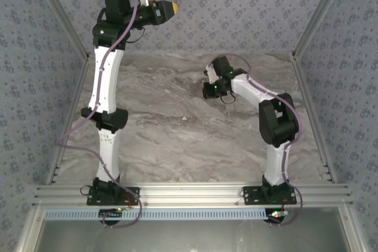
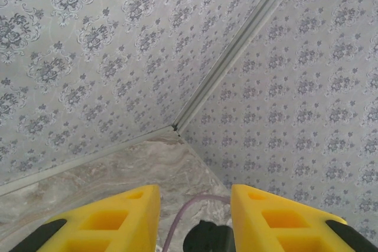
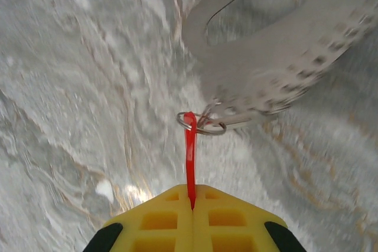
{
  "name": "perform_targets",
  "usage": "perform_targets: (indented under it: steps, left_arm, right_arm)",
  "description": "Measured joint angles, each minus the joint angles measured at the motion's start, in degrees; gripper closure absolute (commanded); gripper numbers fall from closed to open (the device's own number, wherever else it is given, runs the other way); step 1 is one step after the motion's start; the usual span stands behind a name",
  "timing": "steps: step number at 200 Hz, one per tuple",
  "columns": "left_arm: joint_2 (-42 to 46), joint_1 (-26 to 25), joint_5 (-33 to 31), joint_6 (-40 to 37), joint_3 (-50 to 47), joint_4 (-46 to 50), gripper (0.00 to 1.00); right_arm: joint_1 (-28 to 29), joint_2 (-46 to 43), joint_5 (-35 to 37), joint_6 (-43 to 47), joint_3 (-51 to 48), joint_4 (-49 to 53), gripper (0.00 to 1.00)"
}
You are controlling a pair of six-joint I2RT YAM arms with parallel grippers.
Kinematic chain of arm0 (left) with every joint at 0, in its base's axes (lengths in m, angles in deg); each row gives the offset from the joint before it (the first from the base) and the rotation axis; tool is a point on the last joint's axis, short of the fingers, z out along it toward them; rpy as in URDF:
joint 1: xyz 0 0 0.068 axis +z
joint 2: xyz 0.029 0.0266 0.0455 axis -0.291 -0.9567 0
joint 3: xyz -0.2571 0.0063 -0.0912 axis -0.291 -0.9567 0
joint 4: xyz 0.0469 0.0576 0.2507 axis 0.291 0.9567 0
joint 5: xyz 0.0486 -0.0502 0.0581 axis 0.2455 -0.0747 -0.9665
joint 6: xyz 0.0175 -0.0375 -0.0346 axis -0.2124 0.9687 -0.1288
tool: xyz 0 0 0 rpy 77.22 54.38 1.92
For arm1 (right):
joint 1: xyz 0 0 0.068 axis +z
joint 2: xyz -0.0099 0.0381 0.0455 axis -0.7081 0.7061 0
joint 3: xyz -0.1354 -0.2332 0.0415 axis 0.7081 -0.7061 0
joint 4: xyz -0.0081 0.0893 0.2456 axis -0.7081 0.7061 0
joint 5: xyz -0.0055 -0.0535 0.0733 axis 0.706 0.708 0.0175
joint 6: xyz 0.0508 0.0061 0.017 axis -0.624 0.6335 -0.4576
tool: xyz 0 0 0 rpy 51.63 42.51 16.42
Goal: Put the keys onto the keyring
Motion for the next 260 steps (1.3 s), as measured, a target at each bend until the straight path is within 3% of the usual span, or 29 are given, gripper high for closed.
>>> perform_targets:
  steps: [55,106,136,166,190,220,235,260]
  left_arm:
    - [0.0,0.0,0.9,0.6,0.0,0.0,0.63]
    - [0.0,-0.4,1.7,1.1,0.0,-0.1,0.63]
    - [0.0,-0.8,2.5,1.4,0.0,-0.3,0.63]
    - [0.0,-1.6,2.8,1.5,0.0,-0.5,0.63]
    - [0.0,-2.6,2.7,1.3,0.0,-0.5,0.61]
    - [0.6,-4.7,0.8,-0.3,0.0,1.5,0.56]
    - [2.0,-6.1,-1.2,-2.3,0.0,4.1,0.46]
    - [5.5,-8.6,-6.3,-5.0,0.0,9.0,0.40]
  right_arm:
    - [3.4,-6.3,0.5,-4.1,-11.9,-4.5,1.00]
    - [7.7,-6.5,0.5,-7.1,-16.0,-6.8,1.00]
    - [10.4,-6.5,-0.3,-8.7,-16.5,-8.4,0.56]
    - [13.3,-9.0,-2.8,-9.6,-18.3,-8.2,0.35]
    - [13.2,-16.5,-5.0,-10.0,-20.2,-6.8,0.16]
    - [7.9,-27.8,-7.2,-11.1,-20.2,-5.5,0.00]
    - [4.3,-32.2,-7.4,-11.5,-19.5,-4.6,0.00]
    - [-2.2,-37.1,-7.0,-11.8,-17.5,-4.0,0.00]
